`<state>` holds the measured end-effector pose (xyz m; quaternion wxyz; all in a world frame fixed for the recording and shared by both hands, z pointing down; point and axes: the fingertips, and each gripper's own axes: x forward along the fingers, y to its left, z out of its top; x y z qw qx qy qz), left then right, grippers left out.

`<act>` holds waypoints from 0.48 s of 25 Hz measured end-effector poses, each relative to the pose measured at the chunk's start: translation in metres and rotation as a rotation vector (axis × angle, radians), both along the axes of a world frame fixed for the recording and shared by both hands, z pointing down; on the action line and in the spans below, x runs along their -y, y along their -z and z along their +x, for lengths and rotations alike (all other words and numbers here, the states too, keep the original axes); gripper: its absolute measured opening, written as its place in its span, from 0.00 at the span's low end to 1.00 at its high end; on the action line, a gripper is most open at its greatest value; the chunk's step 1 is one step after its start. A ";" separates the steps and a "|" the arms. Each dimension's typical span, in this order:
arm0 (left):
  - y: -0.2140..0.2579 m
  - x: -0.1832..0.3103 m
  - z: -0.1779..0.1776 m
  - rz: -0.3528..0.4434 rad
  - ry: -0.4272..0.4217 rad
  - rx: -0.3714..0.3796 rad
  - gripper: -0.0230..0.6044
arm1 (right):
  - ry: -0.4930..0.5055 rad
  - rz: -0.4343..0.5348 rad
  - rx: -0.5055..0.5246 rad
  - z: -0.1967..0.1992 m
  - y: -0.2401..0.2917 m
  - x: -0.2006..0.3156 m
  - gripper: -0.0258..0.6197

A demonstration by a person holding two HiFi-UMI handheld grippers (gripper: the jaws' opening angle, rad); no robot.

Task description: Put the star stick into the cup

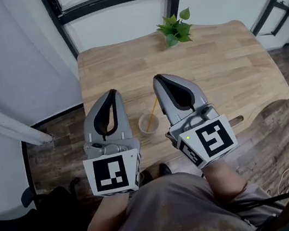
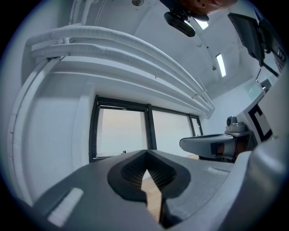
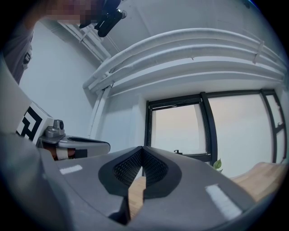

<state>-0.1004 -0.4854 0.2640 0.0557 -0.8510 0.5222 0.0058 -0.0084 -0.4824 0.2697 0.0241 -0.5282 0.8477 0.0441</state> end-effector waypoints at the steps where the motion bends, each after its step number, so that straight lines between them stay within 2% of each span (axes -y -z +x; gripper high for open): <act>1: 0.000 0.000 0.000 0.000 0.000 0.000 0.04 | -0.001 0.001 -0.001 0.000 0.000 0.000 0.08; 12: -0.002 -0.004 0.002 0.000 -0.006 0.000 0.04 | -0.006 0.001 -0.006 0.001 -0.002 -0.004 0.08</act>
